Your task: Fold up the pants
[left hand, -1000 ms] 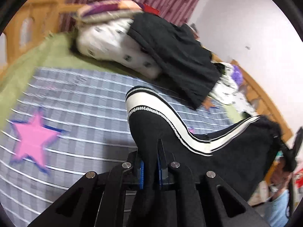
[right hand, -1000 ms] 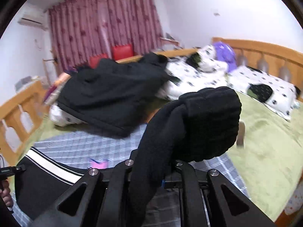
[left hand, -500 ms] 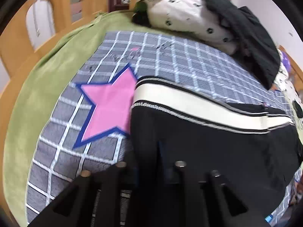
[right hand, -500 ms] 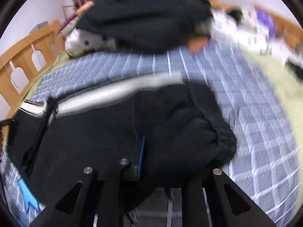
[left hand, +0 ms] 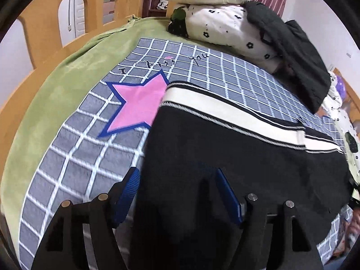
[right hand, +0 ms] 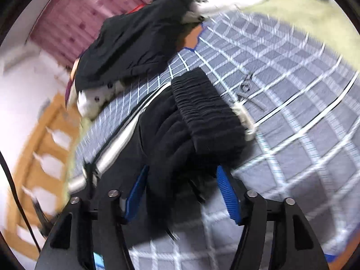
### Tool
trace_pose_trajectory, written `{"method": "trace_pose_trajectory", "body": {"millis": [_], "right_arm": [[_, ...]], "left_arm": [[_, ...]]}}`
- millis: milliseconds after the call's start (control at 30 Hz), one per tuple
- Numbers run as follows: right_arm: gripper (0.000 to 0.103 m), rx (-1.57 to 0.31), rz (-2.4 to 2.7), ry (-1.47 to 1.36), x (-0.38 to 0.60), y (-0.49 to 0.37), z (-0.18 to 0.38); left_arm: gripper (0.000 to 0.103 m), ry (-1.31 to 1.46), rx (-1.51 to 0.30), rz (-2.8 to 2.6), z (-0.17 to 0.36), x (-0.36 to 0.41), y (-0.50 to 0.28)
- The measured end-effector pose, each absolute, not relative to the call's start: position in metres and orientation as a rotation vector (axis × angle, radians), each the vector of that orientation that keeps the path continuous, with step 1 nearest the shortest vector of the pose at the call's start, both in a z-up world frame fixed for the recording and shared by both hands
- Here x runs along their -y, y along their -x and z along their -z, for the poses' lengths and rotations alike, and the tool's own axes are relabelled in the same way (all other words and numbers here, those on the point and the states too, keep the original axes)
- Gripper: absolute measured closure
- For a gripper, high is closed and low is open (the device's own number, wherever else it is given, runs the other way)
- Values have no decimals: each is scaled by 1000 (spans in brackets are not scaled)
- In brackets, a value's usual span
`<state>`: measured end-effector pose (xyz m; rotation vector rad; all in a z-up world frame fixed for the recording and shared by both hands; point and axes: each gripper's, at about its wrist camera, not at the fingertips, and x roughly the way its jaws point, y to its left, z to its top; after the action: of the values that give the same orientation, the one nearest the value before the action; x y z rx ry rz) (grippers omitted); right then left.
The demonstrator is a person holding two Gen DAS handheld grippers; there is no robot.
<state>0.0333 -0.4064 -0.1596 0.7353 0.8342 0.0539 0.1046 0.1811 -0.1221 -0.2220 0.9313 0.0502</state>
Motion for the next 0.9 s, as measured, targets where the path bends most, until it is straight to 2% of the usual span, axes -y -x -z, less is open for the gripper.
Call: {"method": "trace_pose_trajectory", "body": {"millis": [100, 133, 233, 333, 433, 567, 633, 833, 867, 900], "right_arm": [[36, -821, 14, -829, 408, -61, 171], [50, -810, 39, -830, 409, -65, 168], [59, -692, 33, -641, 402, -74, 132], [57, -586, -6, -295, 374, -71, 100], [48, -673, 30, -47, 361, -77, 115], [48, -861, 41, -124, 384, -72, 147], [45, -829, 60, -162, 391, -53, 144], [45, -796, 122, -161, 378, -15, 106], [45, -798, 133, -144, 373, -14, 95], [47, -797, 142, -131, 370, -13, 87]], "left_arm": [[35, 222, -910, -68, 120, -181, -86], [35, 223, -901, -75, 119, -182, -80], [35, 211, -892, -77, 116, -184, -68], [32, 197, -900, -54, 116, -187, -58], [30, 260, -932, -9, 127, -195, -51], [30, 360, -976, -1, 149, -207, -45], [30, 427, -983, 21, 160, -211, -42], [30, 421, -923, 38, 165, -204, -38], [36, 428, -920, 37, 163, -203, -39], [46, 433, -918, 37, 162, -203, -39]]}}
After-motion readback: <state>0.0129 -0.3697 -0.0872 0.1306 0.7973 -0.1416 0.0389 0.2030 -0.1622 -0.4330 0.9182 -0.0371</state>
